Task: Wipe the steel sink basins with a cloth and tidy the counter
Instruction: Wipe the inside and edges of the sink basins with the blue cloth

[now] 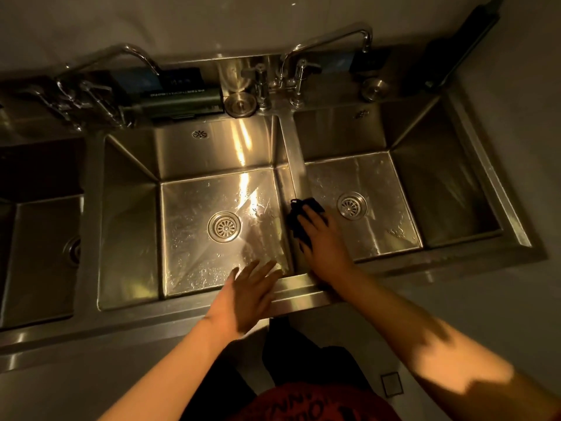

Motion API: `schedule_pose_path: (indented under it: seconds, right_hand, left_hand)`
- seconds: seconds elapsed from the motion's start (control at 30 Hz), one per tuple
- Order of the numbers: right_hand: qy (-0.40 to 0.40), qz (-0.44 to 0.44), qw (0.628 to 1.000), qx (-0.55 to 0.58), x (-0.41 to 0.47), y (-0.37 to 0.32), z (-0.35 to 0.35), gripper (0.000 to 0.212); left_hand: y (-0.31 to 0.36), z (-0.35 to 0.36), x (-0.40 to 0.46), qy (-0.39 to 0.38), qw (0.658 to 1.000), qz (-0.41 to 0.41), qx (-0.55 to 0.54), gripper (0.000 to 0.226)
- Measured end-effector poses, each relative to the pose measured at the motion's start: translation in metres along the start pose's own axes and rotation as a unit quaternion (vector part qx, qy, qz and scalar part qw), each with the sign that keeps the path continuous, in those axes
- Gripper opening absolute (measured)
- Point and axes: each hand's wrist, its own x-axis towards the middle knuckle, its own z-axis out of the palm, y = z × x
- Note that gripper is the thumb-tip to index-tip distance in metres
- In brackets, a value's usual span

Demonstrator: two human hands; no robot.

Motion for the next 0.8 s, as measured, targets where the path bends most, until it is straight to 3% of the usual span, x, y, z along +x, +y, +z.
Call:
schedule_pose_path:
  seconds: [0.13,0.23,0.37,0.5,0.57,0.67,0.8]
  right_hand:
    - [-0.048,0.025,0.998,-0.044,-0.035,-0.007,0.012,0.065]
    - [-0.037,0.005,0.999,-0.039,-0.042,-0.018,0.013,0.063]
    - [0.022,-0.022,0.998,0.054,-0.03,-0.049,0.027,0.058]
    - [-0.006,-0.011,0.977,0.213,-0.005,-0.09,0.045,0.049]
    - [-0.041,0.043,0.934,0.353,0.009,-0.113,0.049,0.039]
    - [-0.115,0.083,0.814,0.563,0.03,-0.143,0.055,0.025]
    - [-0.219,0.152,0.693,0.67,0.058,-0.168,0.069,0.033]
  left_hand:
    - [-0.021,-0.006,-0.032,0.002,0.998,-0.045,-0.042,0.055]
    - [-0.042,-0.011,-0.049,-0.007,0.994,-0.102,-0.038,0.055]
    - [-0.085,-0.033,-0.064,0.038,0.983,-0.175,-0.045,0.056]
    - [-0.142,-0.06,-0.071,0.108,0.96,-0.256,-0.039,0.056]
    - [-0.176,-0.074,-0.071,0.166,0.931,-0.321,-0.042,0.057]
    - [-0.221,-0.095,-0.066,0.227,0.895,-0.383,-0.027,0.058]
    - [-0.263,-0.109,-0.058,0.243,0.879,-0.408,-0.048,0.061]
